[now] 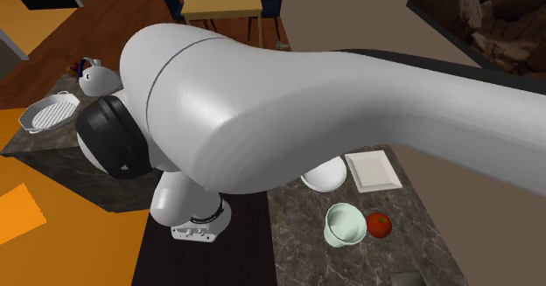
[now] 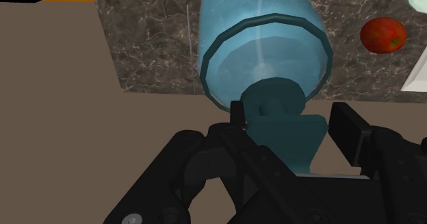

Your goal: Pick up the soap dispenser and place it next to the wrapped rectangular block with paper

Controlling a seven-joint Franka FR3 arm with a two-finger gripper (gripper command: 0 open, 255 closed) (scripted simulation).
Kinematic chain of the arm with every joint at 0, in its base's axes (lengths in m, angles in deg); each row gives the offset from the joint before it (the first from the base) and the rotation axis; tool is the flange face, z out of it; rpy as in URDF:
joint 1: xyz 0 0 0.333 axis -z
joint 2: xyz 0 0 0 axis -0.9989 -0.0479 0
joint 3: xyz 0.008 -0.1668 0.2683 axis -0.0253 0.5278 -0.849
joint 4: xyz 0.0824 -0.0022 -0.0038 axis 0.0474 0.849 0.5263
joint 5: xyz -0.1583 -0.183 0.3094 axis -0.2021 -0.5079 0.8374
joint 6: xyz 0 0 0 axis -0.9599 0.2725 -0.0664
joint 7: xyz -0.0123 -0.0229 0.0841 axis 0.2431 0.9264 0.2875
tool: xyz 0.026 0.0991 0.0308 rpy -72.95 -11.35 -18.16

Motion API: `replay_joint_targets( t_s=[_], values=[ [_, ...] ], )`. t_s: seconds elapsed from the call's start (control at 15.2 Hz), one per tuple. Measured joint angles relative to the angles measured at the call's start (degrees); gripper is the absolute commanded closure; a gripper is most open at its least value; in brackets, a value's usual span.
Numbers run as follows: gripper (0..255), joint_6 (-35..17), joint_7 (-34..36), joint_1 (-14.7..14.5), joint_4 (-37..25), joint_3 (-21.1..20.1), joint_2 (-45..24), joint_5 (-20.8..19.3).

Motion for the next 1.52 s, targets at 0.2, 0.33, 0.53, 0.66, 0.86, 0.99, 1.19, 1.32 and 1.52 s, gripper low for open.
replay_joint_targets(
  t_s=[0.2,0.33,0.53,0.66,0.86,0.99,1.19,1.32,1.52],
  values=[
    [255,-2.93,-0.04,-0.74,3.90,-0.24,1.34,-0.91],
    [255,-4.52,-0.18,-1.02,5.94,-0.34,1.95,-1.29],
    [255,-7.07,-0.45,-1.37,9.08,-0.48,2.73,-1.73],
    [255,-8.68,-0.63,-1.56,10.87,-0.59,2.96,-1.82],
    [255,-11.20,-0.96,-1.80,13.79,-0.73,3.49,-2.03],
    [255,-12.81,-1.21,-1.93,15.55,-0.81,3.67,-2.04],
    [255,-14.92,-1.78,-1.97,17.66,-0.86,3.59,-1.79],
    [255,-16.44,-1.97,-2.13,19.40,-0.96,3.86,-1.84],
    [255,-18.75,-2.57,-2.19,21.74,-1.02,3.82,-1.55]
  ],
)
